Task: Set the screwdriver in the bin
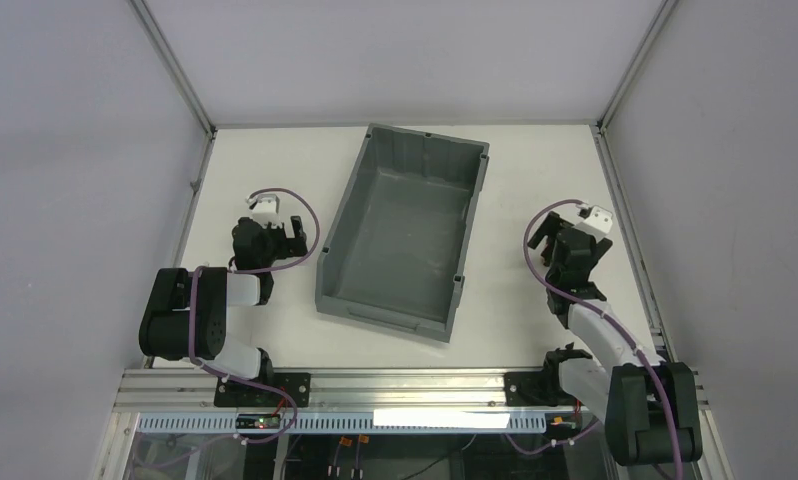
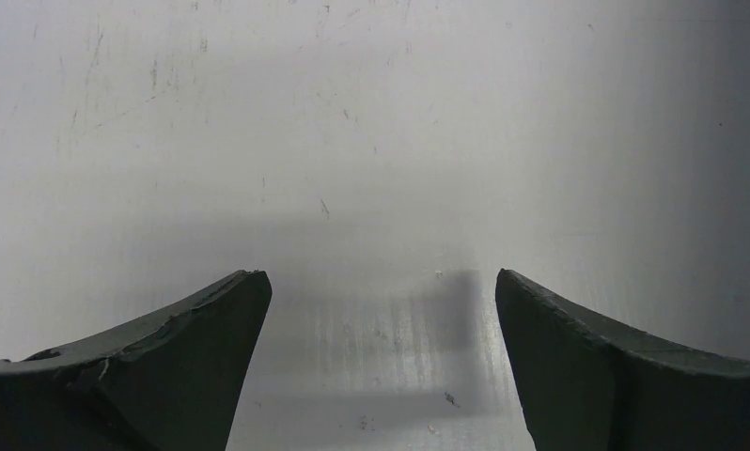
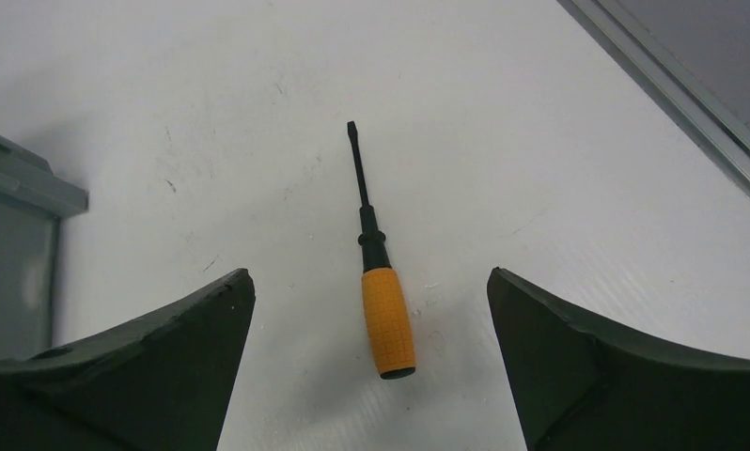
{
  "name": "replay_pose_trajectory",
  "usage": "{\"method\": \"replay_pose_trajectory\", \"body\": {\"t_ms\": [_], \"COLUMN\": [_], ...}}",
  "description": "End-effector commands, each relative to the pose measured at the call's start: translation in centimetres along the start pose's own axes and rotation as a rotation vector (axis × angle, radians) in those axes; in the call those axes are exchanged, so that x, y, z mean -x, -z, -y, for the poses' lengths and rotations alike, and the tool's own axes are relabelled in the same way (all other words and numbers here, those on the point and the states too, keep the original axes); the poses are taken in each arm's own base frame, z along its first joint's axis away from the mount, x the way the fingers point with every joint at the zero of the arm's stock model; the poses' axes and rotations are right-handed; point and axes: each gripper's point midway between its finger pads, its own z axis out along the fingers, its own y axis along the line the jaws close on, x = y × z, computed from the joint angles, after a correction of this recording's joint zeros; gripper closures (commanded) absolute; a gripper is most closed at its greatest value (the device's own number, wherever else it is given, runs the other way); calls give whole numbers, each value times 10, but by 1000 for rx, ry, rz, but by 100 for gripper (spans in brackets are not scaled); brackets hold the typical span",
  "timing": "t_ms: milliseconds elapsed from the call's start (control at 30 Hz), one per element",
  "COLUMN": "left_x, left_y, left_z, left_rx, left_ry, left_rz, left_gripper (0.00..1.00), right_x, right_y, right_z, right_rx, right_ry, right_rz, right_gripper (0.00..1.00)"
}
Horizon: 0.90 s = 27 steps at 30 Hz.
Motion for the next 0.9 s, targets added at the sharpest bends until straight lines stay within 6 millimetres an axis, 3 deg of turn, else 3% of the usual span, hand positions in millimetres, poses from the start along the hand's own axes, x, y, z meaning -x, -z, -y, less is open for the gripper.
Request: {"method": "replay_pose_trajectory", "body": {"t_ms": [0, 333, 433, 567, 867], "left_x": [16, 16, 16, 16, 16], "left_y": [-5, -5, -5, -5, -5], "left_z": [0, 0, 0, 0, 0], "left_rx": [2, 2, 1, 1, 2], "left_ry": [-25, -25, -25, -25, -25], "left_rz": [45, 45, 45, 44, 44], "left_gripper": [1, 1, 1, 1, 1], "right_x": [32, 56, 48, 31, 0], "right_y": [2, 14, 15, 18, -8], "right_z": [0, -12, -5, -1, -21], "right_rx": [-16, 11, -69, -173, -149], "right_ry": [-86, -10, 62, 176, 238], "right_rz": [117, 33, -192, -587, -912], "right_gripper": [1, 1, 5, 25, 25]}}
